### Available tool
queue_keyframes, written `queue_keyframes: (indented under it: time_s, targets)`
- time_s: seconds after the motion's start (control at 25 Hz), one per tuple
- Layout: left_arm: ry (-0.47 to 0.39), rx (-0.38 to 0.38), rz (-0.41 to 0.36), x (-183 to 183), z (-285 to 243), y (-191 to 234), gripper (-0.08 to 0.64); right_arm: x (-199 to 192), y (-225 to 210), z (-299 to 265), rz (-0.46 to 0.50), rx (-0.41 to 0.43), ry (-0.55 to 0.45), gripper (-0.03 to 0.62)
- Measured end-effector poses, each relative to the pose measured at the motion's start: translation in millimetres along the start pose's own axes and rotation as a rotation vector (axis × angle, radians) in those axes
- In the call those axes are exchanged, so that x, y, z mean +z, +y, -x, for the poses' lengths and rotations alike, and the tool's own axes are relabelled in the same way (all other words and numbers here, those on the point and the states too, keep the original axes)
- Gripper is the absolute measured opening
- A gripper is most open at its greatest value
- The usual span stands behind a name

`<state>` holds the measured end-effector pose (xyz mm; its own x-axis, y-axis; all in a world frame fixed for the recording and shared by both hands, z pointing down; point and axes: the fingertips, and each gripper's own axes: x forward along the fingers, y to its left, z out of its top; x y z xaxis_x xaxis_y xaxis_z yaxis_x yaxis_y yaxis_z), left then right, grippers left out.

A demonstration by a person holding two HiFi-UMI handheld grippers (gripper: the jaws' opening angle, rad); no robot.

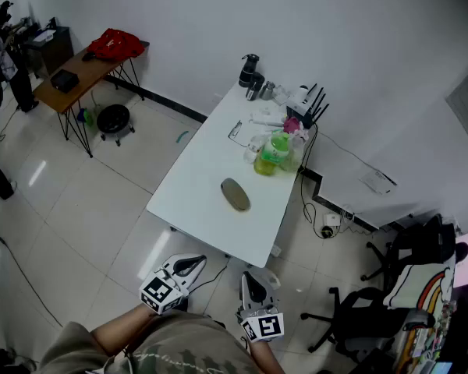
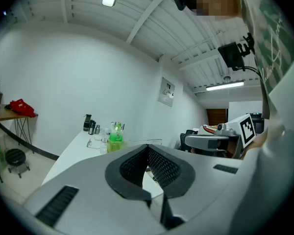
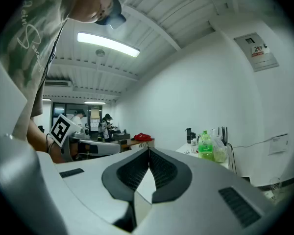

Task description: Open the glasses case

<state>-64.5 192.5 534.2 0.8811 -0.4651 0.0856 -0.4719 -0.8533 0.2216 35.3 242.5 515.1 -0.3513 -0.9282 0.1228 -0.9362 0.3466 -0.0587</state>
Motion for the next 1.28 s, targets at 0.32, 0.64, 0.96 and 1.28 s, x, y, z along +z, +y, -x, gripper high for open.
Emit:
queue_keyframes:
  time_s: [0.32,0.64,0.96,1.28]
  targets:
    - [-0.021,-0.009,0.032,25.9,-14.2,43.4,0.006,7.6,3.5,-48.1,-0.015,-0.029,0.011,0.009]
    - [-0.003,-0.058,0.002,35.4,-27.5,69.3,0.006,19.1,-14.8,-75.1,-0.040,-0.128,0.027,0.009]
    - [-0.006,-0.064,0.000,33.8,-19.6,100.1,0.006,26.0,-5.5,-111.6,-0.022,-0.138,0.008,0.009]
    - [0.017,-0.064,0.036,36.3,-18.9,111.4,0.006,15.9,-6.0,-118.4,-0.032,-0.174,0.015,0.009]
